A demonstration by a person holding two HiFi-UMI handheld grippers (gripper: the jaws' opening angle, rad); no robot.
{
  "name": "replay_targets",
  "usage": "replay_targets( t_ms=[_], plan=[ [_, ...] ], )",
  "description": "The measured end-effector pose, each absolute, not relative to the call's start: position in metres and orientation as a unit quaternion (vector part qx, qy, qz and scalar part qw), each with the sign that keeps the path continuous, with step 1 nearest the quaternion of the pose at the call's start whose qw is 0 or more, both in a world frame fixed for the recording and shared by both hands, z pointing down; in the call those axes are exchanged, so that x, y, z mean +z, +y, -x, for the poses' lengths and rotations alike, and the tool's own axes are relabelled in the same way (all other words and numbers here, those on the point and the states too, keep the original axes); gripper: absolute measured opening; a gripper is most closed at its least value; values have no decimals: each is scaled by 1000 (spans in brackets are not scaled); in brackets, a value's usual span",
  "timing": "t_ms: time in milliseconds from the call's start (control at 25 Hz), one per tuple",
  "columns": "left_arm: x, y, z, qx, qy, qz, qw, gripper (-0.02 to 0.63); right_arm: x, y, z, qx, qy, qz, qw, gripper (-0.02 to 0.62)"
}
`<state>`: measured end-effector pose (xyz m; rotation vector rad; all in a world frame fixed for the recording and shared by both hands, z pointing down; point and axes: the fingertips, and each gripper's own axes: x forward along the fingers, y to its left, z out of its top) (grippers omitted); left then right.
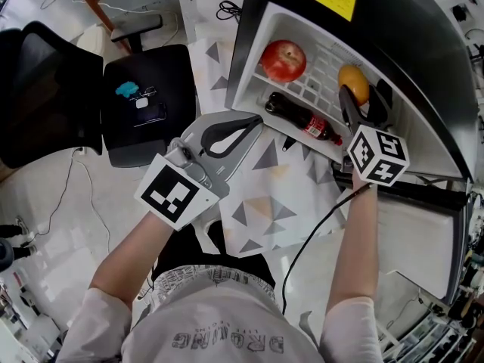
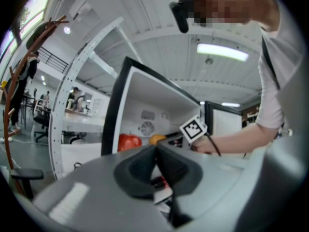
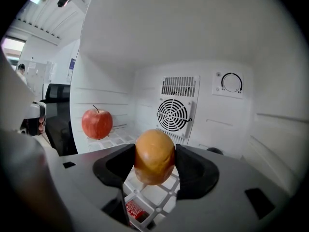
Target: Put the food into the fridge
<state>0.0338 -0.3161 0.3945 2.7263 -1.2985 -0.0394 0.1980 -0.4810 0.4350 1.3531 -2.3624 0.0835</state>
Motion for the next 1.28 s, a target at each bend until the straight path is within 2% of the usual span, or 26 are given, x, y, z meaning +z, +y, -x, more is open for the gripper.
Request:
replay_targets(
  t_ms=[440,1000,1280],
  plan=[
    [388,-321,-36,-12,-420,-906,56,9,444,-478,-200,13,-831,-489,264,265],
    [380,-317,-38,-4,-409,-911,50,9,446,-469,-197,34,-840,-477,254,267],
    [371,-310,-39,0,-401,-915,42,9,431,-455,-202,40,-842,-487,228,268]
  ],
)
